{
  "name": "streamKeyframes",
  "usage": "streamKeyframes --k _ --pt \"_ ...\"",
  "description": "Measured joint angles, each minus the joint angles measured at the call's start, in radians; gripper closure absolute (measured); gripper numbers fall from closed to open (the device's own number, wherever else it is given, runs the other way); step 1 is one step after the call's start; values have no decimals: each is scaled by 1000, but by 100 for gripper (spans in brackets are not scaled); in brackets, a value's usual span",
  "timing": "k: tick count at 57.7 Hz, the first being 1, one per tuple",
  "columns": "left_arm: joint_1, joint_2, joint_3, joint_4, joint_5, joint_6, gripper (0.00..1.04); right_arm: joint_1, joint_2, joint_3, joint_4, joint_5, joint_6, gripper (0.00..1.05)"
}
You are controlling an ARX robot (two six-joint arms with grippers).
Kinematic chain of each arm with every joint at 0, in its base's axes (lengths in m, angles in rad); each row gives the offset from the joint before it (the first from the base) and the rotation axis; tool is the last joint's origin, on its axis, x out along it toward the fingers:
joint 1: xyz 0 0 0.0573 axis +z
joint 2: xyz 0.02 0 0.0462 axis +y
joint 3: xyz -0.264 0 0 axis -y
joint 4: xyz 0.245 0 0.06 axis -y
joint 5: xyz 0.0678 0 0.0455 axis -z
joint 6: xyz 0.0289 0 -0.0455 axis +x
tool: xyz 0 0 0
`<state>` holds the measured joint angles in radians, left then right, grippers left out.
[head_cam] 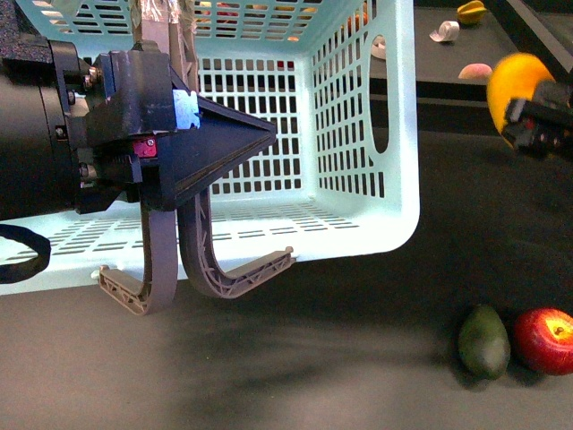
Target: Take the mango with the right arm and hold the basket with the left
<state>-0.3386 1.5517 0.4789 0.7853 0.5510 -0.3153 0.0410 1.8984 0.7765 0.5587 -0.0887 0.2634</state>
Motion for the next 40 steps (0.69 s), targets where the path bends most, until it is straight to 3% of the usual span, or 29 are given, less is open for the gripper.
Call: streamKeyframes --k 22,40 --pt "0 0 0 0 -1 0 95 232 -257 -13 -92 -95 11 52" --pt "0 0 0 0 0 0 95 350 -159 70 -124 -53 23 52"
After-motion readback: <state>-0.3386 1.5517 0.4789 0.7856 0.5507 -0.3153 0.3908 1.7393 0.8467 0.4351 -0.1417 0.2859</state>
